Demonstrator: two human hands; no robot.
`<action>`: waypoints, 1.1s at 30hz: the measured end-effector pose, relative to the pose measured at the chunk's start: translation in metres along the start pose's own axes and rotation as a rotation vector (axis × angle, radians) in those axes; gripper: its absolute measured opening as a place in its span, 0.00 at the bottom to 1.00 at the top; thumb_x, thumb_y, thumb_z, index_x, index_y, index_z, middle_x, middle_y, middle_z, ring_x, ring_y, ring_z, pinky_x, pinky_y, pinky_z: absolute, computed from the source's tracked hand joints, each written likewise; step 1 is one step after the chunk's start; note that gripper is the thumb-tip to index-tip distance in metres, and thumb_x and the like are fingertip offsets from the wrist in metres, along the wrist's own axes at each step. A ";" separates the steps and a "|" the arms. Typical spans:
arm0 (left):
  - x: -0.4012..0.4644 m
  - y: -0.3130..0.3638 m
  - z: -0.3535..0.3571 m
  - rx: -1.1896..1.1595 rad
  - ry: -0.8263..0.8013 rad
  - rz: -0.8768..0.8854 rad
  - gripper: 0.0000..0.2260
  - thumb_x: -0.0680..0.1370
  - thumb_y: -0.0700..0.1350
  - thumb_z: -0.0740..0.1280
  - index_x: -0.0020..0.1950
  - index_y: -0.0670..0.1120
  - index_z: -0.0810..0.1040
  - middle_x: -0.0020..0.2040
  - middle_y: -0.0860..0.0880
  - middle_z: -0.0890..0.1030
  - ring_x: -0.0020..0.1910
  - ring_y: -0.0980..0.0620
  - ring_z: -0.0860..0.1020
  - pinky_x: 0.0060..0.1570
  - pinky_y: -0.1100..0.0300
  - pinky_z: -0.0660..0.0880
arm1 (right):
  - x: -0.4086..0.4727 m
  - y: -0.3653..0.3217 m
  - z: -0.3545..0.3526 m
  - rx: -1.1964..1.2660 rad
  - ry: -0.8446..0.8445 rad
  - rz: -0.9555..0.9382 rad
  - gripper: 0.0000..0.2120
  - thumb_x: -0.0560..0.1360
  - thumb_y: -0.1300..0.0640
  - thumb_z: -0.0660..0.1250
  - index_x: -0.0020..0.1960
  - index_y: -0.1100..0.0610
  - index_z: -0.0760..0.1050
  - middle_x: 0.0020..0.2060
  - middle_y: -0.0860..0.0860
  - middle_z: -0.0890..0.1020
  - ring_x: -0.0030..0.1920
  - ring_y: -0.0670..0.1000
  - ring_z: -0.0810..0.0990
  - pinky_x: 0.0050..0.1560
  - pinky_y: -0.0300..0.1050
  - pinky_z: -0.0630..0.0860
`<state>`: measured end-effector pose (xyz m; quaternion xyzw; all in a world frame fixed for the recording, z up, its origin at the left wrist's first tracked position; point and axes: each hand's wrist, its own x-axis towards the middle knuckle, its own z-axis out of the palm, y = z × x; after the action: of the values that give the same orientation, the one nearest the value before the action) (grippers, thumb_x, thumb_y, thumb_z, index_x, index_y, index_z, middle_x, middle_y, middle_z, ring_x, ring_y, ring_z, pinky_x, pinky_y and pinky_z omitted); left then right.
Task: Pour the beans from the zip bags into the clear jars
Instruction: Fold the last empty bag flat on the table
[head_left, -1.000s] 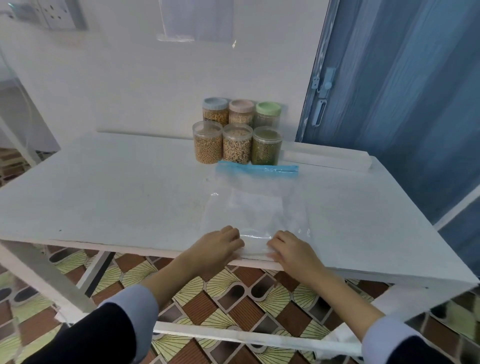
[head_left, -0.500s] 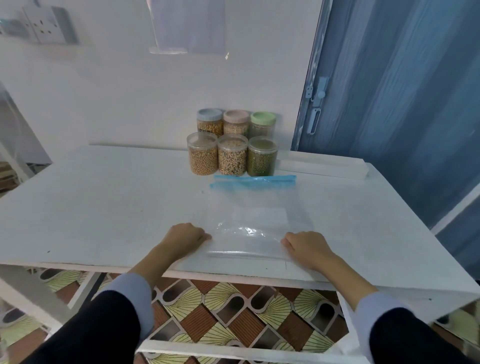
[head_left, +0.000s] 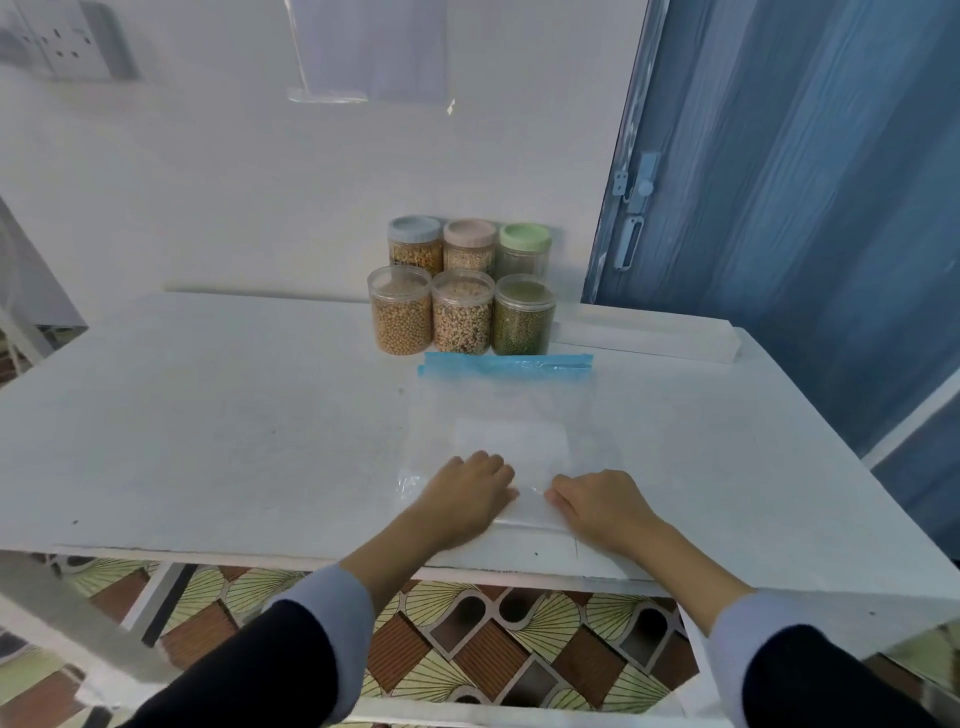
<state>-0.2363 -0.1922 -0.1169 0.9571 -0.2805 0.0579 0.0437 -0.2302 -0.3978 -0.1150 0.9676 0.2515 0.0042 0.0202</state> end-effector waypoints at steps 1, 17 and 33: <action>-0.005 0.000 0.007 -0.054 0.038 -0.037 0.13 0.83 0.48 0.50 0.57 0.44 0.71 0.54 0.47 0.75 0.50 0.49 0.71 0.51 0.55 0.69 | -0.002 0.002 0.001 0.022 0.029 0.027 0.22 0.83 0.46 0.44 0.52 0.55 0.73 0.40 0.50 0.79 0.38 0.50 0.73 0.39 0.45 0.62; -0.014 -0.021 0.020 -0.174 0.033 0.170 0.24 0.75 0.66 0.56 0.54 0.46 0.72 0.53 0.51 0.70 0.50 0.53 0.65 0.50 0.58 0.66 | -0.002 -0.016 0.018 0.147 0.177 -0.272 0.24 0.75 0.38 0.55 0.53 0.56 0.75 0.49 0.50 0.75 0.49 0.49 0.72 0.48 0.45 0.71; 0.015 -0.036 -0.008 0.198 -0.026 -0.188 0.21 0.82 0.59 0.51 0.48 0.45 0.75 0.44 0.48 0.81 0.44 0.46 0.79 0.37 0.59 0.65 | 0.033 0.020 -0.003 0.049 0.061 0.010 0.23 0.81 0.41 0.49 0.50 0.56 0.74 0.43 0.49 0.79 0.41 0.51 0.77 0.38 0.45 0.65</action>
<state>-0.2048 -0.1689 -0.1083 0.9795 -0.1830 0.0683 -0.0495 -0.1911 -0.3993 -0.1116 0.9685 0.2474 0.0275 -0.0110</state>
